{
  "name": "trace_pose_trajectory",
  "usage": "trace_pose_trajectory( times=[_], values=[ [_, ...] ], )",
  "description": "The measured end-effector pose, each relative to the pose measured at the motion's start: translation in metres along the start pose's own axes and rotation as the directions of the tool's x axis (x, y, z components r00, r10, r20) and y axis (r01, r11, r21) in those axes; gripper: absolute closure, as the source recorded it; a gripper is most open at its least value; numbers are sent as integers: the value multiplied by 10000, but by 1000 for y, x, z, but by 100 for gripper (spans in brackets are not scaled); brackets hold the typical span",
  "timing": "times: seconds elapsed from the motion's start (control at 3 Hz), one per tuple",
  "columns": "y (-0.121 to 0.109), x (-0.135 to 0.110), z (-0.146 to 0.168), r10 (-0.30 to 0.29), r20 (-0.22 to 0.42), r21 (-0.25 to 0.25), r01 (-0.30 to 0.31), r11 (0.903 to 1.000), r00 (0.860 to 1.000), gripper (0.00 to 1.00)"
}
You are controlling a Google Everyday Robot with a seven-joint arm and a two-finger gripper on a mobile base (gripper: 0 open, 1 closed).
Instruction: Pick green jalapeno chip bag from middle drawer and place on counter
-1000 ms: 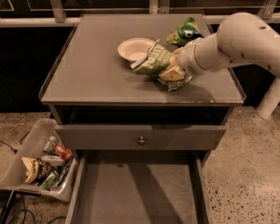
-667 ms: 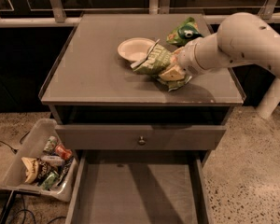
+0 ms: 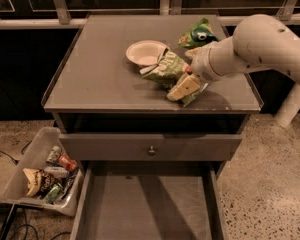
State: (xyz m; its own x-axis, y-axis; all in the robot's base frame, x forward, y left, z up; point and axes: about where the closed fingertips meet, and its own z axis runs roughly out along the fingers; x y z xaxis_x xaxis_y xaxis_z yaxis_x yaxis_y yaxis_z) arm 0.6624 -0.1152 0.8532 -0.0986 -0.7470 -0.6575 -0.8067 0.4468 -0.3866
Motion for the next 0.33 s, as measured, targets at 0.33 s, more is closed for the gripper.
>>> trace_pose_trajectory(
  times=[0.33],
  values=[
    [0, 0, 0, 0, 0, 0, 0, 10000, 10000, 0]
  ],
)
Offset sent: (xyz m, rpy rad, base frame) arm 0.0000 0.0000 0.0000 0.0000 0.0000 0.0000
